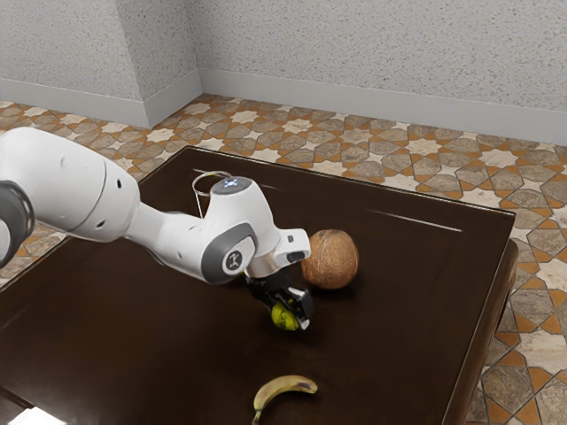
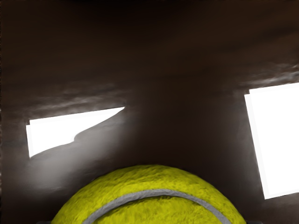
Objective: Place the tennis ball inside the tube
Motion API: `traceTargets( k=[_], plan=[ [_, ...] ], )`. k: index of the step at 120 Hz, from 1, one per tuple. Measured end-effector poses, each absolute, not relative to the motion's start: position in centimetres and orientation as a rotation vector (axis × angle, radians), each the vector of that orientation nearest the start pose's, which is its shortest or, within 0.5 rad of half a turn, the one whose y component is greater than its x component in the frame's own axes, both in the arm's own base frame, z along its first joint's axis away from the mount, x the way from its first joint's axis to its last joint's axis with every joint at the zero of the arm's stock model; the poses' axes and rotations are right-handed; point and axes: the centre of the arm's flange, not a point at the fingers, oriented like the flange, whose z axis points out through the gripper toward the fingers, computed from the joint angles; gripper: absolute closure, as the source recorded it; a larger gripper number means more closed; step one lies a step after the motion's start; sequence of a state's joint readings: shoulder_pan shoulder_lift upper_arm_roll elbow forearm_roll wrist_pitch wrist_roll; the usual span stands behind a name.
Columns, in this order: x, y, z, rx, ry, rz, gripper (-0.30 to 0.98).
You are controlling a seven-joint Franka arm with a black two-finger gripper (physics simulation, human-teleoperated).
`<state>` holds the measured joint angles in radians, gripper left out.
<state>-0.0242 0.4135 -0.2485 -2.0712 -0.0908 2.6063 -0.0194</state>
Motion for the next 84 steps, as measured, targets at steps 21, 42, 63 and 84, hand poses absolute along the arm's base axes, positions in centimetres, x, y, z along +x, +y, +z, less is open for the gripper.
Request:
traceTargets(
  k=[21, 42, 63, 84],
  plan=[
    [58.3, -15.8, 25.3, -3.291, 0.252, -0.195, 0.27],
    [57.6, -16.8, 32.4, -3.260, 0.301, -0.324, 0.32],
    [56.7, -17.1, 43.0, -3.222, 0.333, -0.414, 0.33],
    [58.2, -15.2, 51.6, -3.175, 0.323, -0.398, 0.32]
  ],
)
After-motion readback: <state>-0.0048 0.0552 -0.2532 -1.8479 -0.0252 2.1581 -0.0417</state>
